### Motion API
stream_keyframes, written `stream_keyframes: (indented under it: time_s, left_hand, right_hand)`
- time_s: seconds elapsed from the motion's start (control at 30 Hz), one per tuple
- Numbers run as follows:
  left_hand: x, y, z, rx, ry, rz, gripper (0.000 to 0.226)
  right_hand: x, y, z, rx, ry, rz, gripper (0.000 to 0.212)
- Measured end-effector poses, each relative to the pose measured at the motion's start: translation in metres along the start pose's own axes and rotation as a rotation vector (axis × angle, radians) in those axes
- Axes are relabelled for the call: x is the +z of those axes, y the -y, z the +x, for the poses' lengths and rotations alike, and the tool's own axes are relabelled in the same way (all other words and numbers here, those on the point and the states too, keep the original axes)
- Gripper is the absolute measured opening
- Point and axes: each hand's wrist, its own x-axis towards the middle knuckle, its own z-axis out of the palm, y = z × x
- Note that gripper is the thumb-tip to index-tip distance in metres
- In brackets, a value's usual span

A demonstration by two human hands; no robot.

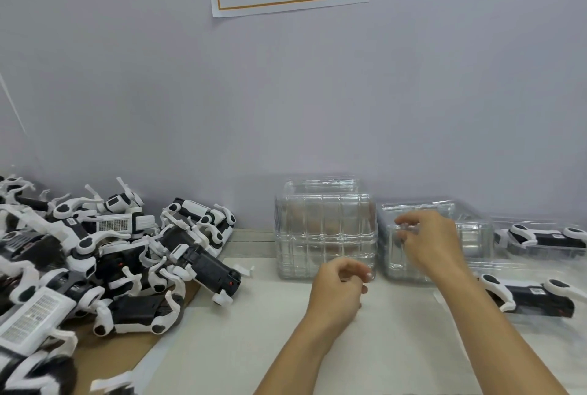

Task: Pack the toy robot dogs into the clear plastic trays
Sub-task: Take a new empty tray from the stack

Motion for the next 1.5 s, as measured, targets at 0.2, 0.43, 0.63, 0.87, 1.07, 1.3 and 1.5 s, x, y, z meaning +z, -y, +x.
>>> stream_keyframes:
  time_s: [0.2, 0.43, 0.63, 0.87, 1.07, 1.3, 1.5]
  left_hand:
    - [-0.026, -0.002, 0.013, 0.106, -0.299, -0.050, 0.033]
    - [-0.060, 0.003, 0.020, -0.021, -0.488, -0.242, 0.033]
    - [-0.062, 0.009, 0.026, -0.029, -0.566, -0.236, 0.024]
    - [-0.060, 0.012, 0.024, 0.143, -0.469, -0.053, 0.078]
    - [-0.058, 0.021, 0.027, 0.256, -0.487, -0.003, 0.054]
    - [-0.061, 0.026, 0.028, 0.198, -0.514, 0.019, 0.075]
    - [-0.060, 0.031, 0.030, 0.167, -0.538, 0.000, 0.063]
  right_hand:
    - [0.000, 0.014, -0.001, -0.171, 0.038, 0.062, 0.035]
    - [0.024, 0.049, -0.023, -0.422, 0.195, -0.103, 0.068]
    - [0.024, 0.057, -0.025, -0.483, -0.033, -0.180, 0.038]
    - [0.019, 0.063, -0.027, -0.484, -0.042, -0.061, 0.012]
    - [0.010, 0.067, -0.026, -0.471, 0.025, -0.015, 0.010]
    - [0.005, 0.070, -0.028, -0.439, 0.031, 0.032, 0.012]
    - [0.005, 0.071, -0.027, -0.421, 0.015, 0.061, 0.012]
